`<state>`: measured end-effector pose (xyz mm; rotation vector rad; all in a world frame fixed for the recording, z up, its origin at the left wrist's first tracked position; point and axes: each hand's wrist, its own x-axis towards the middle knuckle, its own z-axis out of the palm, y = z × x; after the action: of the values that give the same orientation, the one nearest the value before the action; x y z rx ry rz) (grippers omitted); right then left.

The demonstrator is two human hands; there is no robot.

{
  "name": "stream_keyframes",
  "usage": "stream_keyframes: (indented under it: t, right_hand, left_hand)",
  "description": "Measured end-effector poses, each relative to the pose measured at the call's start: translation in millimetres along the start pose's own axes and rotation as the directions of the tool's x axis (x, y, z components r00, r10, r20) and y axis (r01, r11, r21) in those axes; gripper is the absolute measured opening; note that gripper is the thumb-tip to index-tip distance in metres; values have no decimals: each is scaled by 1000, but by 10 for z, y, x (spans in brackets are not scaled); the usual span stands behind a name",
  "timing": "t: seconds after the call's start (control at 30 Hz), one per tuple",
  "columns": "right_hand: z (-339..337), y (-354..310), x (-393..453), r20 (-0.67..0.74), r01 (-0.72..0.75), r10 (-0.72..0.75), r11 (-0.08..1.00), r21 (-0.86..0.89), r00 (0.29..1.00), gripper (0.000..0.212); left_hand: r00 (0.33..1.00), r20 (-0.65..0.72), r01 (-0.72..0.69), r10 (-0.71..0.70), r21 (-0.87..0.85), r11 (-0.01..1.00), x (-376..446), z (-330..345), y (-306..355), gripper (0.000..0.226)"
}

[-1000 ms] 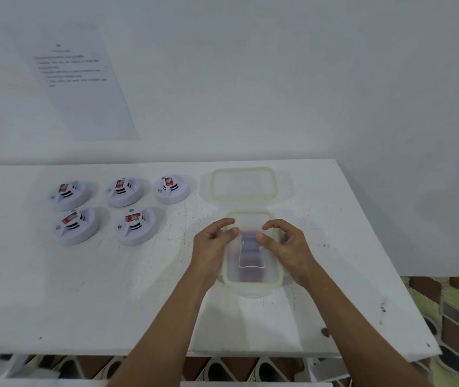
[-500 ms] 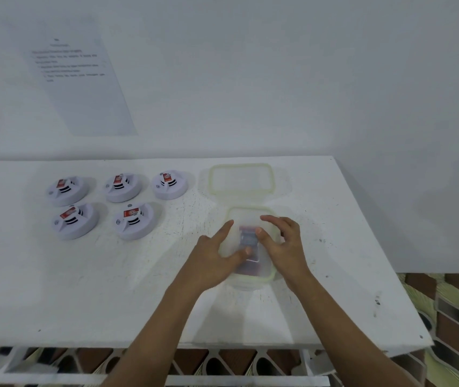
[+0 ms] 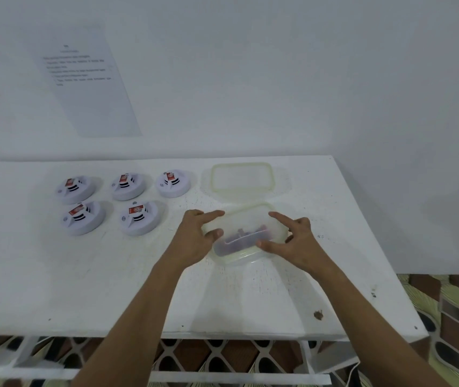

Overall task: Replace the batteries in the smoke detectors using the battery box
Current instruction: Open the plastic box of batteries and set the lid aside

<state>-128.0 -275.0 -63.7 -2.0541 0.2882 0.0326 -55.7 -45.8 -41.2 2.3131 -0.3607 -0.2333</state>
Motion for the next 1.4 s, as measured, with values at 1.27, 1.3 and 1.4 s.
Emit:
stream_keyframes:
  t: [1.27, 1.3, 1.4]
  right_hand:
    - [-247, -528, 1502, -155, 0, 10, 998, 68, 988, 73]
    - [-221, -493, 1546, -149, -9, 21, 996, 84, 989, 73]
    - [-167, -406, 1589, -140, -31, 48, 992, 126, 989, 72]
  left_hand:
    - [999, -23, 22, -25, -95, 995, 1529, -281, 300, 68]
    - [999, -21, 27, -29, -81, 996, 1587, -255, 252, 68]
    - [999, -20, 33, -34, -25, 999, 1641, -164, 117, 67]
